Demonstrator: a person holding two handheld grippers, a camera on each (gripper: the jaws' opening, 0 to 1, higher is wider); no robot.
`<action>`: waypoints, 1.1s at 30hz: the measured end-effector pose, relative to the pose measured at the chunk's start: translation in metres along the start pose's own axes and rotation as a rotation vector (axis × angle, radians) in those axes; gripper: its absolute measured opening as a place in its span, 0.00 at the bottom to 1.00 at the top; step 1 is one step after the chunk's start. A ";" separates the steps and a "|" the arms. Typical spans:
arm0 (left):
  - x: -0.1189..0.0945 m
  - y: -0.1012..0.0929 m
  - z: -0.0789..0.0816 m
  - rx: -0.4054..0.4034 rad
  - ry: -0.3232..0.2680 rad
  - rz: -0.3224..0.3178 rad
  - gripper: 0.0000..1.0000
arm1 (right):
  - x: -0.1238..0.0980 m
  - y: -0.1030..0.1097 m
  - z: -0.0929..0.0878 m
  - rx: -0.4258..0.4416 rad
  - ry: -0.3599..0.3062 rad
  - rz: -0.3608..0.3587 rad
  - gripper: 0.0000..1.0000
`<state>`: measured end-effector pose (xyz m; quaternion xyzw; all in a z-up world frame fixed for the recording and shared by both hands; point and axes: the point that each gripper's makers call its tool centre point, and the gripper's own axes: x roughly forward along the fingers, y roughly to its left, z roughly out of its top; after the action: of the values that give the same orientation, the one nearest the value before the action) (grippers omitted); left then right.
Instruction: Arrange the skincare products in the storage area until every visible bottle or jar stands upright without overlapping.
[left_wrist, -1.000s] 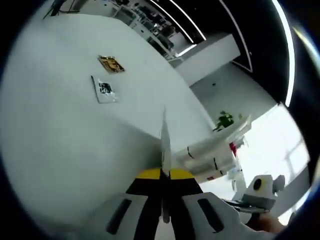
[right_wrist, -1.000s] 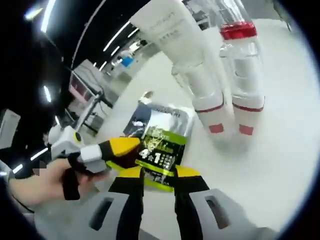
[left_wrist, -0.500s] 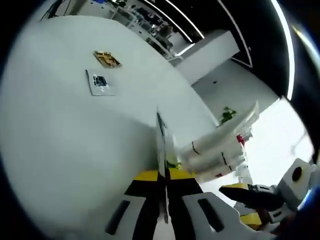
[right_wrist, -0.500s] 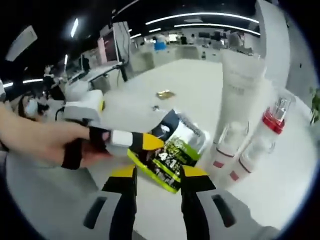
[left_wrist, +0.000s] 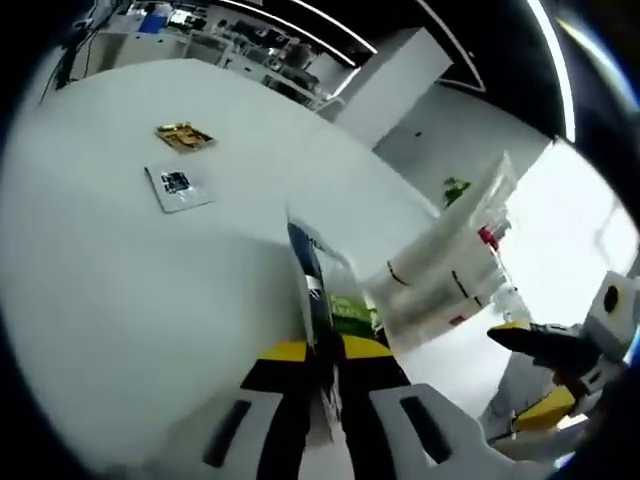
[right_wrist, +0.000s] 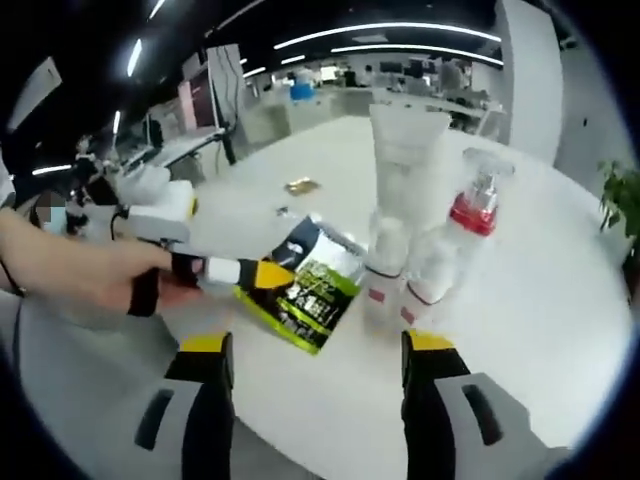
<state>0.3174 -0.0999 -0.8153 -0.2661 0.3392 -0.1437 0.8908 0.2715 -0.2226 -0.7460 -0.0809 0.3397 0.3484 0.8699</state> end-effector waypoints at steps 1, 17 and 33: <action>0.000 -0.001 0.000 0.008 0.002 -0.003 0.04 | -0.002 -0.004 0.000 0.005 -0.008 -0.007 0.72; 0.000 0.002 0.002 0.197 0.037 0.004 0.10 | -0.021 -0.027 -0.013 0.024 -0.011 -0.012 0.99; -0.005 0.000 0.009 0.312 0.052 0.026 0.15 | -0.024 -0.027 -0.017 0.057 -0.012 -0.003 0.99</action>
<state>0.3202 -0.0941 -0.8071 -0.1163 0.3390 -0.1899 0.9141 0.2673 -0.2620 -0.7463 -0.0546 0.3439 0.3378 0.8744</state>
